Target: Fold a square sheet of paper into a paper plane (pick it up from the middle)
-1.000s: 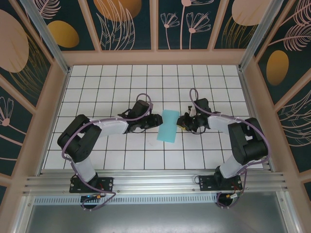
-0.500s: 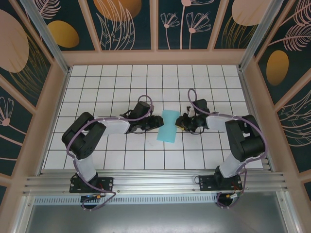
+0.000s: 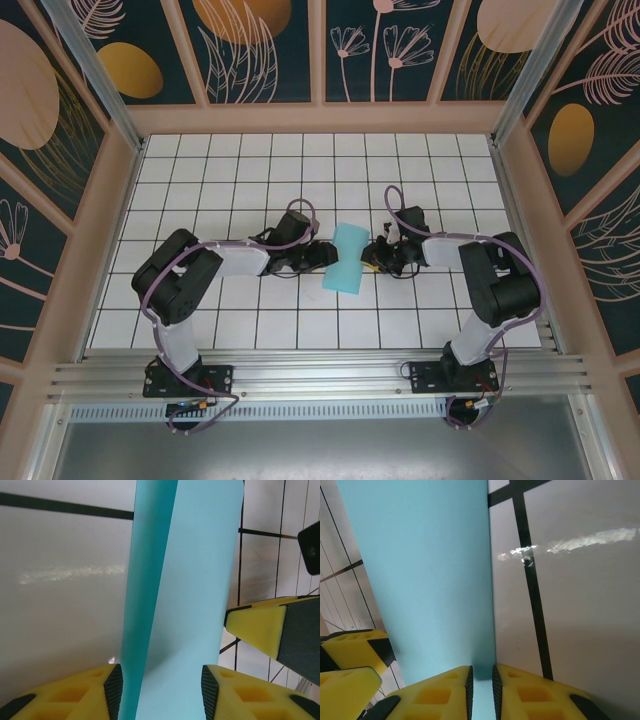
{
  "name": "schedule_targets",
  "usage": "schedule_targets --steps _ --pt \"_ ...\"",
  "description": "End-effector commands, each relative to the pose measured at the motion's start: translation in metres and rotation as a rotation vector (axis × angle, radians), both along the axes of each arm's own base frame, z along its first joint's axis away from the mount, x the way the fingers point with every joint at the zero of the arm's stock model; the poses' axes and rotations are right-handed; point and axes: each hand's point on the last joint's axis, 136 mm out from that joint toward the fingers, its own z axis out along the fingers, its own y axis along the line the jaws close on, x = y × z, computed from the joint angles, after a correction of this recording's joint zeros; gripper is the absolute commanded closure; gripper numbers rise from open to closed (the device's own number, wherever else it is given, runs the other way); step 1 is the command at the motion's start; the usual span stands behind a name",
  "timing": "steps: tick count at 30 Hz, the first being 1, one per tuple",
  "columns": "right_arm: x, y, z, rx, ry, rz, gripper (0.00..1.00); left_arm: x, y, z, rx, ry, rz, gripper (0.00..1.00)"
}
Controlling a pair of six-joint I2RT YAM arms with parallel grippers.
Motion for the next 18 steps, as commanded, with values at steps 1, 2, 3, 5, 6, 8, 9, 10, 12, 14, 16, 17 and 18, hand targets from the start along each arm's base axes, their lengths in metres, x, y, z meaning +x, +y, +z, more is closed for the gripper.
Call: schedule_targets --steps 1,2,3,5,6,8,9,10,12,14,16,17,18 --pt "-0.009 0.001 -0.015 -0.01 0.034 0.016 0.78 0.001 -0.006 0.001 -0.029 0.009 -0.026 0.52" --pt "-0.009 0.001 -0.016 -0.01 0.036 0.016 0.78 0.0 -0.007 0.0 -0.031 0.012 -0.032 0.52" --pt "-0.009 0.001 -0.016 -0.008 0.035 0.018 0.78 0.001 -0.008 0.001 -0.035 0.012 -0.035 0.52" --pt "-0.009 0.001 -0.017 -0.009 0.038 0.018 0.78 0.0 -0.01 0.002 -0.045 0.013 -0.042 0.52" --pt "-0.009 0.001 -0.017 -0.012 0.039 0.018 0.78 0.0 -0.012 0.004 -0.057 0.014 -0.047 0.53" --pt "-0.009 0.0 -0.018 -0.014 0.039 0.018 0.78 -0.001 -0.015 0.005 -0.076 0.017 -0.056 0.53" --pt "-0.009 0.0 -0.018 -0.015 0.04 0.018 0.78 -0.001 -0.017 0.007 -0.087 0.019 -0.064 0.53" --pt "-0.009 0.0 -0.018 -0.016 0.039 0.019 0.78 -0.001 -0.019 0.006 -0.094 0.025 -0.071 0.53" --pt "-0.009 0.0 -0.019 -0.019 0.041 0.018 0.78 -0.001 -0.02 0.006 -0.1 0.028 -0.072 0.53" --pt "-0.009 -0.001 -0.019 -0.021 0.041 0.018 0.78 -0.001 -0.021 0.008 -0.105 0.024 -0.07 0.53" --pt "-0.009 -0.001 -0.019 -0.021 0.04 0.018 0.78 -0.001 -0.021 0.01 -0.108 0.02 -0.071 0.53" --pt "-0.009 -0.001 -0.019 -0.022 0.039 0.018 0.78 -0.001 -0.021 0.01 -0.11 0.02 -0.071 0.53" --pt "-0.009 -0.001 -0.018 -0.021 0.037 0.019 0.78 -0.001 -0.023 0.012 -0.123 0.018 -0.075 0.53"
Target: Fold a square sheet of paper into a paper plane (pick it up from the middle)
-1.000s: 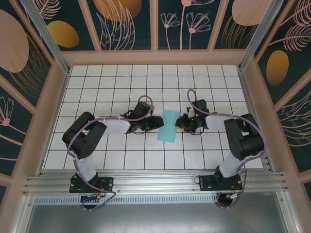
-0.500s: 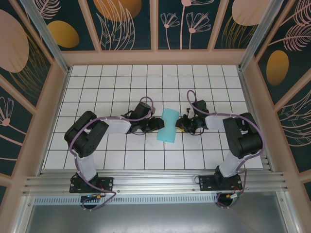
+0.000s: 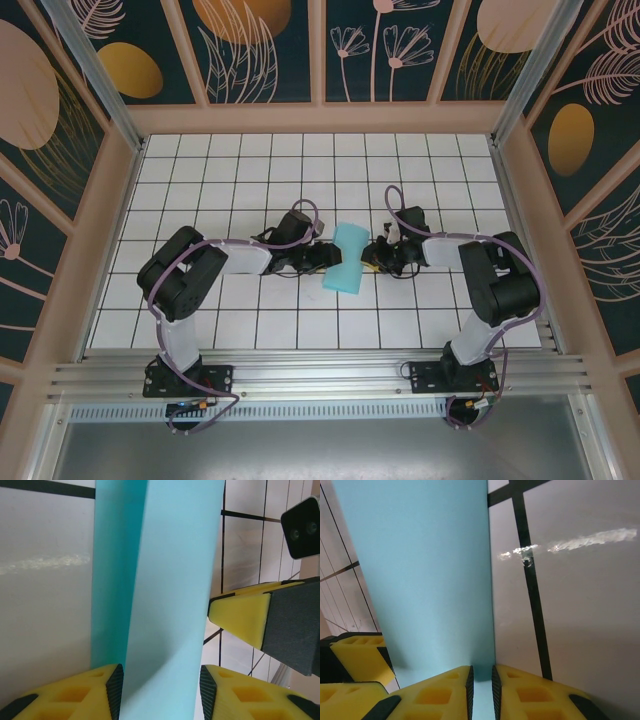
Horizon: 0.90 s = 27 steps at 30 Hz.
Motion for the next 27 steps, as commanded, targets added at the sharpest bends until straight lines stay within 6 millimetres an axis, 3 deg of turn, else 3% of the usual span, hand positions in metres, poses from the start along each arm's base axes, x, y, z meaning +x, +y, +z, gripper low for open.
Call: schedule_targets --steps 1,8,15,19,27 --pt "-0.009 -0.001 -0.019 -0.027 0.038 0.016 0.78 0.005 -0.01 0.011 -0.063 -0.012 -0.014 0.54" --pt "-0.002 0.002 -0.011 -0.019 0.013 0.025 0.77 0.012 -0.021 0.022 -0.114 -0.027 -0.028 0.62" --pt "0.008 -0.002 0.013 -0.043 -0.081 0.03 0.67 0.023 -0.02 0.018 -0.125 -0.019 0.034 0.74" --pt "0.007 -0.012 0.018 -0.079 -0.106 0.016 0.65 0.03 -0.028 0.042 -0.236 -0.039 0.047 0.65" --pt "0.002 -0.016 0.05 -0.082 -0.268 0.024 0.63 0.041 -0.035 0.033 -0.225 -0.03 0.004 0.65"
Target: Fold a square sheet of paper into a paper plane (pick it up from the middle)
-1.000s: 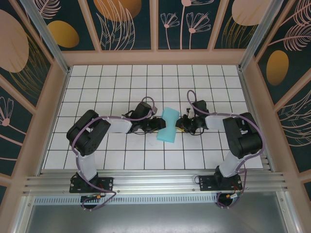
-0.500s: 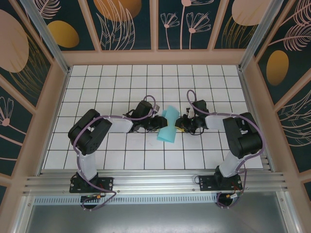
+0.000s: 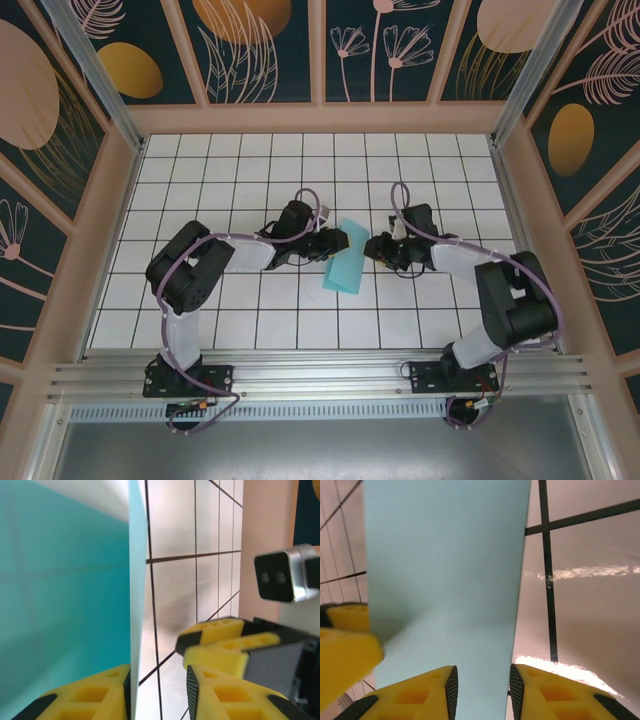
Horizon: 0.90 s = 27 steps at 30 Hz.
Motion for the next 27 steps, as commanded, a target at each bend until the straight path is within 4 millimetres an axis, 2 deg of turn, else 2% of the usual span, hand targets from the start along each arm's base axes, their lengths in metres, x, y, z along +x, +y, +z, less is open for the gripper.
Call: schedule_targets --steps 1,3,10,15,16,18,21,27 --pt "-0.001 -0.006 0.016 -0.051 -0.121 0.01 0.64 0.009 -0.007 0.001 -0.031 -0.009 -0.03 0.65" --pt "-0.005 -0.005 0.02 -0.075 -0.176 0.031 0.66 0.01 -0.01 -0.001 -0.033 -0.005 -0.039 0.67" --pt "-0.024 0.009 0.028 -0.183 -0.36 0.13 0.7 0.014 -0.002 -0.001 -0.004 -0.007 0.001 0.87" --pt "-0.037 0.021 0.059 -0.171 -0.588 0.162 0.69 0.016 0.012 0.013 -0.002 -0.026 0.096 0.99" --pt "-0.04 0.023 0.063 -0.161 -0.63 0.18 0.68 0.011 0.018 0.007 0.014 -0.012 0.109 1.0" --pt "-0.049 0.031 0.073 -0.154 -0.711 0.224 0.64 0.009 0.024 0.008 0.021 -0.01 0.137 1.0" --pt "-0.058 0.042 0.074 -0.187 -0.738 0.287 0.54 0.01 0.027 0.009 0.021 -0.004 0.162 1.0" --pt "-0.077 0.075 0.058 -0.31 -0.776 0.425 0.53 0.014 0.03 0.01 0.012 0.006 0.199 1.0"
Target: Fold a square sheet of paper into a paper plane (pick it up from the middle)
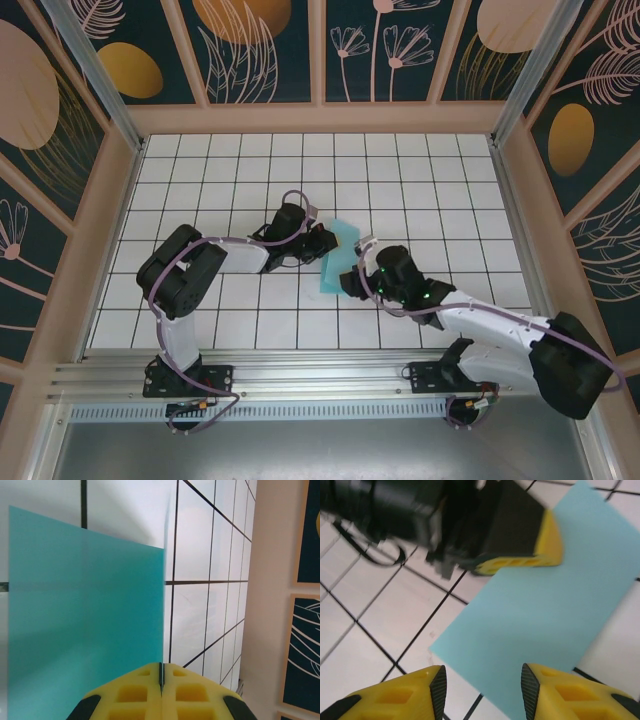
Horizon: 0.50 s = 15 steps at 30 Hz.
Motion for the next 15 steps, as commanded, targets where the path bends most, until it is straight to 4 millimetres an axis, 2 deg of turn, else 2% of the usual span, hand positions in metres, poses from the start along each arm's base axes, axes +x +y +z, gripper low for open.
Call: schedule_targets --steps 1,12,15 --pt "0.006 0.013 0.006 -0.084 -0.118 0.002 0.52 0.008 0.004 0.012 -0.021 -0.022 0.045 1.0" --pt "0.003 0.047 -0.014 -0.237 -0.172 0.058 0.46 0.006 0.004 0.007 -0.012 -0.011 0.034 1.0" --pt "0.012 0.044 -0.021 -0.305 -0.187 0.01 0.45 0.005 0.003 0.006 -0.012 -0.007 0.03 1.0"
